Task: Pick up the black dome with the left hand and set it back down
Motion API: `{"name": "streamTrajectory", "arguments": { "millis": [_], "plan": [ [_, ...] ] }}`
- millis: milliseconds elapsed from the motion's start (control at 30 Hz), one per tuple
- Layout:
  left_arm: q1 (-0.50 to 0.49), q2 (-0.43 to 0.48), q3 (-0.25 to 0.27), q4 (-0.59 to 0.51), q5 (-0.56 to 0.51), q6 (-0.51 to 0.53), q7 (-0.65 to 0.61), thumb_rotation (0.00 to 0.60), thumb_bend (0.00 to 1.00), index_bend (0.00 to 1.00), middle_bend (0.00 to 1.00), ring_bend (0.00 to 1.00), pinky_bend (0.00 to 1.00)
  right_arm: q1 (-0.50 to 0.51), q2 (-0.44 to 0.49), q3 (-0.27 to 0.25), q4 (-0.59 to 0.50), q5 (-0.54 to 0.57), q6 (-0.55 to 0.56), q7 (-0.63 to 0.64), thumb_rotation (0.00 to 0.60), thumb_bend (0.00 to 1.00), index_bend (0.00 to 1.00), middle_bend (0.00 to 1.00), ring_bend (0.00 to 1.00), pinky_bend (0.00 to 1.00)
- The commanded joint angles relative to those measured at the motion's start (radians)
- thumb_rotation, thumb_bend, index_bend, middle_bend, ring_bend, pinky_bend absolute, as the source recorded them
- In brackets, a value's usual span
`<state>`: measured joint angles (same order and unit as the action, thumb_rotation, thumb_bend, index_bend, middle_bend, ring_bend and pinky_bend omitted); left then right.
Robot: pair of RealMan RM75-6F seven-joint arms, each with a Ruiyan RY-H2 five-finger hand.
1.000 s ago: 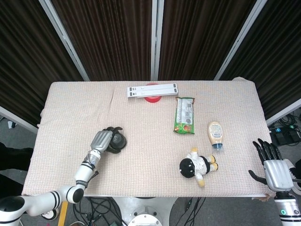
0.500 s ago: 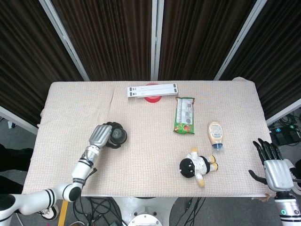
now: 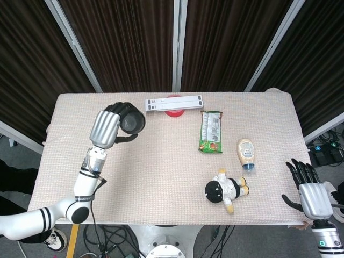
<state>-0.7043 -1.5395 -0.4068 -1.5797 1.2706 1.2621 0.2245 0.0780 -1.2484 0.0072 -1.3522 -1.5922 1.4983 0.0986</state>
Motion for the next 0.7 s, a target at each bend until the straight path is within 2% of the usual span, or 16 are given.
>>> {"name": "streamTrajectory", "arguments": {
  "millis": [33, 67, 133, 200, 300, 367, 500, 533, 633, 700],
  "plan": [
    [-0.008, 0.000, 0.073, 0.040, -0.162, -0.224, -0.010, 0.600, 0.23, 0.41, 0.49, 0.30, 0.39, 0.000, 0.000, 0.000, 0.000, 0.003, -0.002, 0.001, 0.600, 0.10, 0.00, 0.00, 0.00, 0.00],
    [-0.015, 0.004, 0.110, 0.075, -0.225, -0.318, -0.010, 0.600, 0.23, 0.41, 0.49, 0.30, 0.39, 0.000, 0.000, 0.000, -0.001, 0.005, -0.004, 0.002, 0.600, 0.10, 0.00, 0.00, 0.00, 0.00],
    [-0.025, 0.001, 0.138, 0.124, -0.309, -0.417, -0.020, 0.600, 0.23, 0.42, 0.49, 0.30, 0.39, -0.001, 0.000, 0.000, -0.001, 0.005, -0.004, 0.002, 0.600, 0.10, 0.00, 0.00, 0.00, 0.00],
    [-0.031, -0.016, 0.122, 0.163, -0.327, -0.405, -0.034, 0.600, 0.23, 0.43, 0.49, 0.30, 0.38, -0.002, 0.000, 0.000, -0.001, 0.007, -0.004, 0.001, 0.600, 0.10, 0.00, 0.00, 0.00, 0.00],
    [-0.036, -0.036, 0.071, 0.165, -0.225, -0.256, -0.051, 0.600, 0.23, 0.43, 0.49, 0.31, 0.38, 0.000, 0.001, 0.001, -0.004, 0.010, -0.009, -0.003, 0.600, 0.10, 0.00, 0.00, 0.00, 0.00],
    [-0.040, -0.060, 0.030, 0.164, -0.098, -0.095, -0.074, 0.600, 0.23, 0.44, 0.49, 0.31, 0.39, 0.002, 0.000, 0.001, -0.005, 0.008, -0.010, -0.003, 0.600, 0.10, 0.00, 0.00, 0.00, 0.00],
    [-0.069, -0.107, -0.067, 0.154, 0.089, 0.162, -0.176, 0.600, 0.23, 0.44, 0.49, 0.31, 0.39, 0.001, -0.005, -0.004, 0.000, 0.004, -0.012, -0.003, 0.600, 0.10, 0.00, 0.00, 0.00, 0.00],
    [-0.079, -0.111, -0.088, 0.140, 0.112, 0.193, -0.203, 0.600, 0.23, 0.44, 0.49, 0.31, 0.39, 0.000, -0.005, -0.004, 0.000, 0.004, -0.010, -0.002, 0.600, 0.10, 0.00, 0.00, 0.00, 0.00],
    [-0.090, -0.091, -0.109, 0.088, 0.117, 0.194, -0.229, 0.600, 0.23, 0.44, 0.49, 0.32, 0.39, 0.000, -0.004, -0.002, 0.001, 0.005, -0.007, -0.001, 0.600, 0.10, 0.00, 0.00, 0.00, 0.00],
    [-0.085, -0.077, -0.084, 0.076, 0.096, 0.154, -0.216, 0.600, 0.23, 0.44, 0.49, 0.32, 0.39, 0.000, -0.005, -0.002, 0.002, 0.005, -0.008, 0.000, 0.600, 0.10, 0.00, 0.00, 0.00, 0.00]
  ]
}}
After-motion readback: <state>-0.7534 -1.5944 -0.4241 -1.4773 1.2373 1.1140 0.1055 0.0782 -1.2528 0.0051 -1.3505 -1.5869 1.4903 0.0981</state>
